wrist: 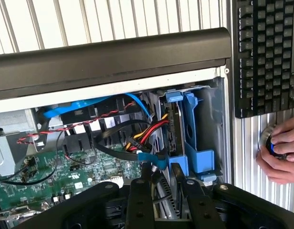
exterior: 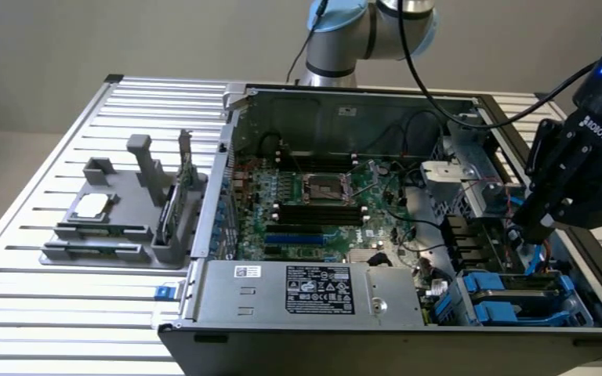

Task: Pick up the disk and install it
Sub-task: 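Insert the second disk wire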

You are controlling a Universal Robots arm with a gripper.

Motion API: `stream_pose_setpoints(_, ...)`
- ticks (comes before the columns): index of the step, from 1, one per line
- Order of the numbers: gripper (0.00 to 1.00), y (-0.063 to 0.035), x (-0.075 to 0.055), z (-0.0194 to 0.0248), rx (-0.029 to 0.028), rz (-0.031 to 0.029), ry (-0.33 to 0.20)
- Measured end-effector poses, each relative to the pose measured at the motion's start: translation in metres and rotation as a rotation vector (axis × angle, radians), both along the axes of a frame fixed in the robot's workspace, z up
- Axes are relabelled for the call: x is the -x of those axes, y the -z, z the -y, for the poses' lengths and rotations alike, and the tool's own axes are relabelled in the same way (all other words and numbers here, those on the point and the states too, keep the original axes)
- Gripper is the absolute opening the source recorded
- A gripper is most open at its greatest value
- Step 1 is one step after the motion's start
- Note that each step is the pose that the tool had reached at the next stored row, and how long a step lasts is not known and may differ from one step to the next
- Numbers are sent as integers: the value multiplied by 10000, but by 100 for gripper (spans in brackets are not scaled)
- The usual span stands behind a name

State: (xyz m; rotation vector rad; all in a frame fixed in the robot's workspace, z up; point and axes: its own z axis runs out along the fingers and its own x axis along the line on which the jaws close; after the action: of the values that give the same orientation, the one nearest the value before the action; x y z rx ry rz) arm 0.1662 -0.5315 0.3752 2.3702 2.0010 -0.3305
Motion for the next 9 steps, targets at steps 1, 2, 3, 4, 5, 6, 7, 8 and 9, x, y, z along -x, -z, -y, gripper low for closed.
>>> stream_pose_setpoints(1,30,5,-4,0,0,2,5)
stream_pose_setpoints(2,30,11,-6,0,-1,5,11)
stream_pose_setpoints(3,30,16,-8,0,-1,8,17)
stream_pose_setpoints(4,30,21,-10,0,0,12,22)
stream_pose_setpoints(5,30,26,-11,0,0,16,28)
stream_pose_setpoints(6,30,31,-11,0,1,20,35)
stream_pose_setpoints(7,30,35,-12,0,2,25,41)
stream_pose_setpoints(8,30,40,-13,0,4,30,48)
stream_pose_setpoints(9,28,43,-13,0,7,34,57)
